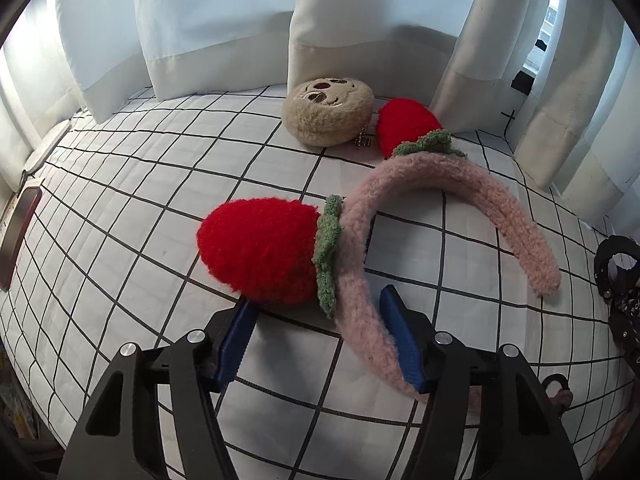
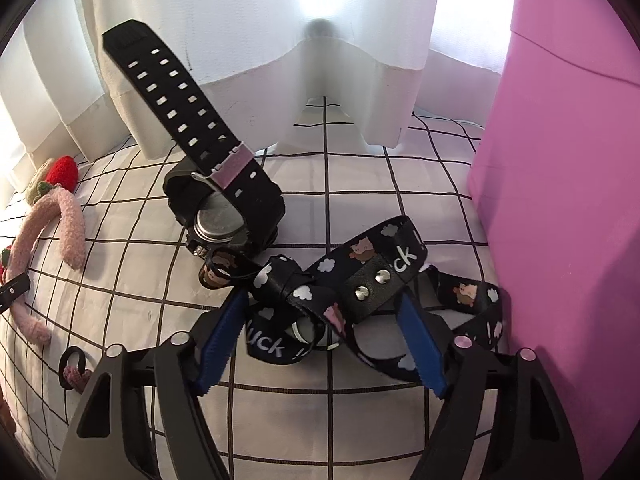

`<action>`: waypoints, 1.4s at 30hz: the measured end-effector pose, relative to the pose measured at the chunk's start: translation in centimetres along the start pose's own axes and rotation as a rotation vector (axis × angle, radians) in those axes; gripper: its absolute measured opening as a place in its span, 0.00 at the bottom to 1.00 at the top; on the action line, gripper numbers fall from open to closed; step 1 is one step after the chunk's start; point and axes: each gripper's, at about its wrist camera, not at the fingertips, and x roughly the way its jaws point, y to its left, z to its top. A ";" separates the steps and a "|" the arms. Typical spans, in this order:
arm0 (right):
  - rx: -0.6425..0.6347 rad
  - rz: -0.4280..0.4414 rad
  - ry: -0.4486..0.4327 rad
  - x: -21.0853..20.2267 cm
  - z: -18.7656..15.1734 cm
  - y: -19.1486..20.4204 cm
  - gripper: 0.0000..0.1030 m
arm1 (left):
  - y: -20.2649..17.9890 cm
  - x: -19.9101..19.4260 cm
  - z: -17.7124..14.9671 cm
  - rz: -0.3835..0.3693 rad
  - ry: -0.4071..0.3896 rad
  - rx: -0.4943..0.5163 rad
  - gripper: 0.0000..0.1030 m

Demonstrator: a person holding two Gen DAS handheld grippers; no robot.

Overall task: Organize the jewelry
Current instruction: 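Close the left tool on the pink headband band while the right tool grasps the black lanyard, then lift and carry the headband in the left tool while the right tool carries the lanyard to the tub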

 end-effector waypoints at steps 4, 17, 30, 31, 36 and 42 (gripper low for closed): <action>-0.036 0.010 -0.002 -0.5 -0.4 1.5 0.36 | 0.3 -0.4 0.2 -0.019 -0.001 0.010 0.12; 0.002 0.069 -0.006 -2.7 -1.9 1.7 0.23 | 2.7 -2.0 -0.5 -0.099 0.014 -0.037 0.10; -0.008 0.088 -0.038 -5.5 -1.9 3.2 0.22 | 4.2 -3.8 -0.6 -0.136 -0.004 -0.031 0.10; -0.011 0.088 -0.041 -5.8 -1.9 3.4 0.22 | 4.3 -4.0 -0.6 -0.139 -0.008 -0.031 0.10; -0.017 0.086 -0.058 -7.3 -1.7 3.8 0.21 | 4.6 -4.9 -0.3 -0.158 -0.023 -0.027 0.10; -0.011 0.084 -0.083 -9.3 -1.4 4.1 0.21 | 4.7 -6.3 0.0 -0.178 -0.042 -0.012 0.10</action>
